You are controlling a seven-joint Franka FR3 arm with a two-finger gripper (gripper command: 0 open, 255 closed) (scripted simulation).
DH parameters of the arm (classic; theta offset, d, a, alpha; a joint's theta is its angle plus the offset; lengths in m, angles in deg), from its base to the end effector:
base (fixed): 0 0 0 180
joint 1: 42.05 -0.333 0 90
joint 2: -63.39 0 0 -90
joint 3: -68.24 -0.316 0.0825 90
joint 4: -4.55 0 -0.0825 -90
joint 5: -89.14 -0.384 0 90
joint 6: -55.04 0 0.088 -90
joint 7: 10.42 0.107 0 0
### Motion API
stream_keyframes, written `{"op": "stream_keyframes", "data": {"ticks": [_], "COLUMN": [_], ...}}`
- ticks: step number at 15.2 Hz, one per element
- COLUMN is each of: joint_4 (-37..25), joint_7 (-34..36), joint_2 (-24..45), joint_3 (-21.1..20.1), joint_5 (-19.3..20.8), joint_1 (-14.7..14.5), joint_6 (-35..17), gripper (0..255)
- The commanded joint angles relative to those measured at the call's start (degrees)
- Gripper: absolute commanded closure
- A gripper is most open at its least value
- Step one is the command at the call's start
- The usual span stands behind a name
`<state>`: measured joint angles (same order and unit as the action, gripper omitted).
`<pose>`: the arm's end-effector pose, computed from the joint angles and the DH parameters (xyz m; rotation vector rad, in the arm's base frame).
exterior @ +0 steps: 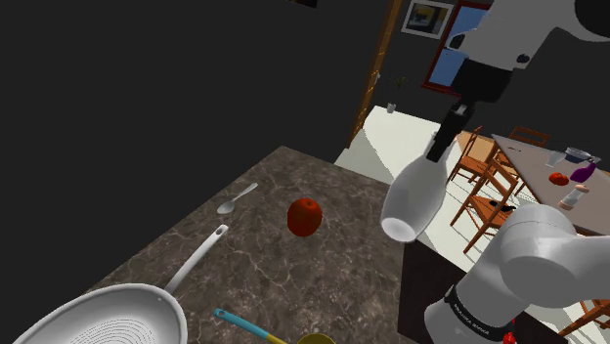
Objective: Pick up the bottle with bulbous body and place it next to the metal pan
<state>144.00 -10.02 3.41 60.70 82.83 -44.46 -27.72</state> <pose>0.2189 0.0685 0.6086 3.1328 0.1898 0.0828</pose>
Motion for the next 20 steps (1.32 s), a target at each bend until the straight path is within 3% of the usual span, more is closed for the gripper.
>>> {"op": "stream_keyframes", "data": {"ticks": [1, 20], "joint_4": [-1.92, -22.00], "joint_7": [0.10, 0.54], "joint_2": [0.92, 9.60], "joint_3": [0.03, 0.87], "joint_5": [0.07, 1.12], "joint_1": [0.09, 0.82], "joint_6": [0.99, 12.39], "gripper": [255, 255]}}
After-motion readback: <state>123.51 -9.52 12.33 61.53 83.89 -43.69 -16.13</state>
